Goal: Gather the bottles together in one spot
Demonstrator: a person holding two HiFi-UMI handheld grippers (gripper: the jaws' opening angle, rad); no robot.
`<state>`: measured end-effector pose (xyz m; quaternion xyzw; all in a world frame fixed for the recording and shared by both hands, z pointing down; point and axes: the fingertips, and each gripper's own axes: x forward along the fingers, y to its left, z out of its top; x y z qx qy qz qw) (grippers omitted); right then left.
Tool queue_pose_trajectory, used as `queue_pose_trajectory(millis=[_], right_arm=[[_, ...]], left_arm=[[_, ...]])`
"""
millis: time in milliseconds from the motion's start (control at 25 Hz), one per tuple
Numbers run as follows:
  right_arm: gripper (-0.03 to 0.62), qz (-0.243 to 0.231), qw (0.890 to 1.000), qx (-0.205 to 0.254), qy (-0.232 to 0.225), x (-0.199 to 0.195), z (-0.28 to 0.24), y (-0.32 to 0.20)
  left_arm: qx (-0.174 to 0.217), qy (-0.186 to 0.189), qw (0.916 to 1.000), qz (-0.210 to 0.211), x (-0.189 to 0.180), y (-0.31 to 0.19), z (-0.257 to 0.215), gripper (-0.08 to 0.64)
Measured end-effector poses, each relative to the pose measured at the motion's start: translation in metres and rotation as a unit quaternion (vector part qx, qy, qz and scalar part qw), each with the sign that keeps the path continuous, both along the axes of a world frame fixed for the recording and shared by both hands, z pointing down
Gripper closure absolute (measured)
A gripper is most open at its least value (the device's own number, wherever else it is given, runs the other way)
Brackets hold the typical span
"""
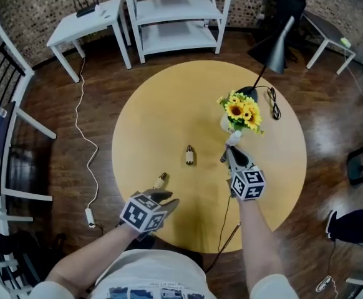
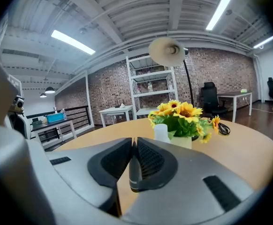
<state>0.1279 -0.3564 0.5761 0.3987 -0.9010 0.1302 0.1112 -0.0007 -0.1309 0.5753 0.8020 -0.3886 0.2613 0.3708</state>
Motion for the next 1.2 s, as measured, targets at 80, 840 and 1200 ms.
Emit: queue_pose_trajectory(millis=[80, 840, 1200], right_arm=[[0.548, 0.003, 1.0, 0.001, 0.006, 0.0, 0.009, -0.006], [0.507, 0.005, 0.998, 0.031, 0.045, 0.008, 0.029, -0.002], [0.417, 0.002, 0.998, 0.042, 0.047, 0.012, 0.025, 0.004]], left_arm=[[-0.003, -0.002, 1.0, -0.004, 0.002, -0.002, 0.003, 0.437], [-0.011, 0.004, 0.9998, -0.019, 0.01, 0.002, 0.014, 0.437], [-0.01, 0.004, 0.9999, -0.013, 0.014, 0.004, 0.015, 0.437]])
